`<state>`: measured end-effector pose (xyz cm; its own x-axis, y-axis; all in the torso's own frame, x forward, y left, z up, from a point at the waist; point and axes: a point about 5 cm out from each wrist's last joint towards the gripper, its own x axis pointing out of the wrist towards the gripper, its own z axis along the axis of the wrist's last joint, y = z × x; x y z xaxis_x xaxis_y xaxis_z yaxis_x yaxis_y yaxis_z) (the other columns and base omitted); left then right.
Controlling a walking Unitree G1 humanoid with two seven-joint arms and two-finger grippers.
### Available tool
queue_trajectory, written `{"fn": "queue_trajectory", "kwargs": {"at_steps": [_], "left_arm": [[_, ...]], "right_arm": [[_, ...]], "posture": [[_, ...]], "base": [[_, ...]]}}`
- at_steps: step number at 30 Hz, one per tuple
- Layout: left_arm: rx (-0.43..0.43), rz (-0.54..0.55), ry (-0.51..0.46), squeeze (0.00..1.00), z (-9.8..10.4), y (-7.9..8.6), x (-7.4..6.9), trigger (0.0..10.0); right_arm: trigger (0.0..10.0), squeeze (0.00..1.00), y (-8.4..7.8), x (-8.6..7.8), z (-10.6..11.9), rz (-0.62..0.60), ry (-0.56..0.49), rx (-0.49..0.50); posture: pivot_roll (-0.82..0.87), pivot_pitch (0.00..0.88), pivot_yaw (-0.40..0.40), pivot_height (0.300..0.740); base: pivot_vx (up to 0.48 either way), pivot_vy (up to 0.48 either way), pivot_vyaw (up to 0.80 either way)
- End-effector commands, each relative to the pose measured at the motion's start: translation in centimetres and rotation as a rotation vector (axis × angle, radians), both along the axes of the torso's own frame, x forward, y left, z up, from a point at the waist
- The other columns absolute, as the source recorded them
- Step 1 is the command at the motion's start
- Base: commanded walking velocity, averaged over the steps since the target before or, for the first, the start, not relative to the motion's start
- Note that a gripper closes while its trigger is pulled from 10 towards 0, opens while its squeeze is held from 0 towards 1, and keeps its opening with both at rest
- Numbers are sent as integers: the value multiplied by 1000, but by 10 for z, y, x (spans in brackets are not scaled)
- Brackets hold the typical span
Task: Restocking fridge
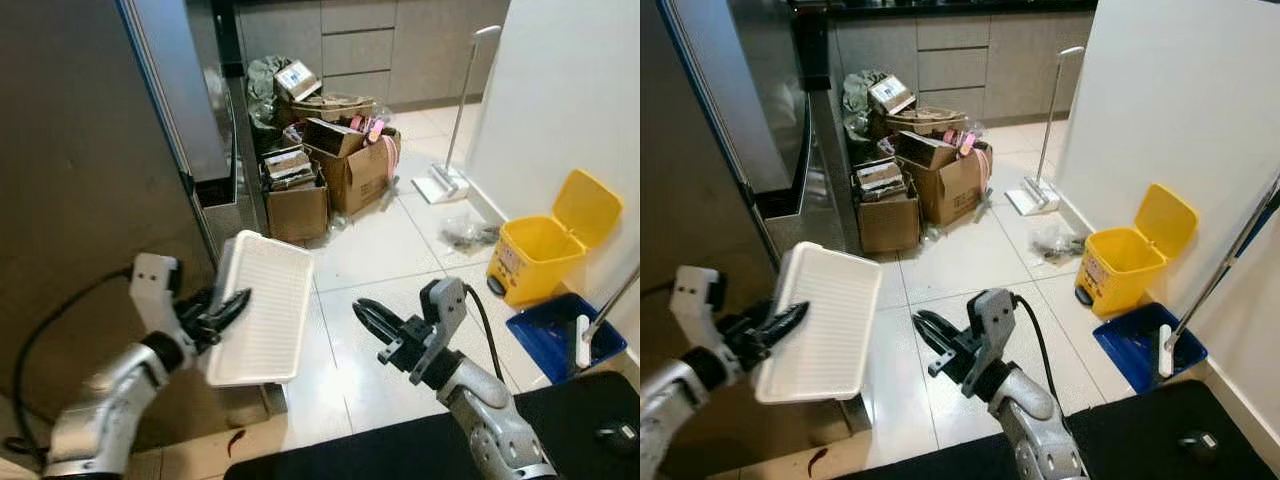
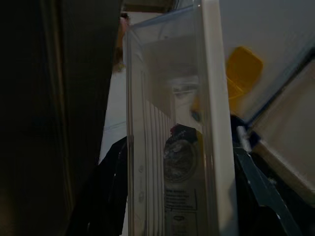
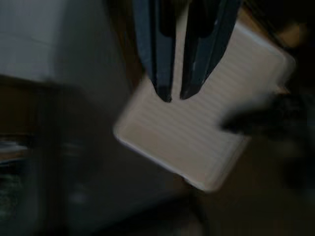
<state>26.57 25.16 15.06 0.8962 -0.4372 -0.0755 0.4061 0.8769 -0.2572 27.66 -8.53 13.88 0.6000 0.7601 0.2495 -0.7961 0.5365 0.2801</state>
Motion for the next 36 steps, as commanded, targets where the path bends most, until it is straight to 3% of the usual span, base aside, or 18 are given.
{"fn": "queue_trajectory", "kwargs": {"at_steps": [1,3,4,6,16,20,23,27,28,29,36], "left_arm": [[-47,-28,-15,0,15,11,-6,10000],[-97,-19,-29,0,22,15,-6,10000],[-156,-10,-54,0,30,17,-4,10000],[-256,-23,-97,0,44,18,-3,10000],[-389,-155,-210,0,80,3,-4,10000],[-491,-292,-238,0,98,-20,-10,10000],[-518,-394,-239,0,104,-40,-15,10000],[-535,-455,-243,0,108,-52,-18,10000],[-549,-482,-243,0,110,-57,-19,10000],[-561,-524,-234,0,111,-65,-21,10000],[-579,-633,-176,0,109,-92,-25,10000]], "right_arm": [[10000,204,-1,-11,23,142,10,121],[10000,204,-5,-16,34,206,16,175],[10000,1000,-9,-18,40,240,19,202],[10000,1000,-17,-20,49,277,31,244],[10000,1000,-35,-23,60,330,78,358],[10000,1000,-45,-23,69,341,108,431],[10000,1000,-49,-21,75,346,110,463],[10000,1000,-50,-17,78,333,116,469],[10000,588,-51,-16,81,334,114,477],[10000,0,-51,-14,86,344,111,493],[10000,0,-48,-15,100,404,115,513]], "posture": [[-50,63,6,740],[-48,63,0,740],[-52,61,-7,740],[-55,59,-11,740],[-56,54,-21,740],[-55,51,-21,740],[-55,50,-21,740],[-58,50,-19,740],[-59,51,-18,740],[-60,51,-18,740],[-62,52,-17,740]], "base": [[0,0,0],[0,0,0],[0,0,0],[0,0,0],[0,0,0],[0,0,0],[0,0,0],[0,0,0],[0,0,0],[0,0,0],[0,0,0]]}}
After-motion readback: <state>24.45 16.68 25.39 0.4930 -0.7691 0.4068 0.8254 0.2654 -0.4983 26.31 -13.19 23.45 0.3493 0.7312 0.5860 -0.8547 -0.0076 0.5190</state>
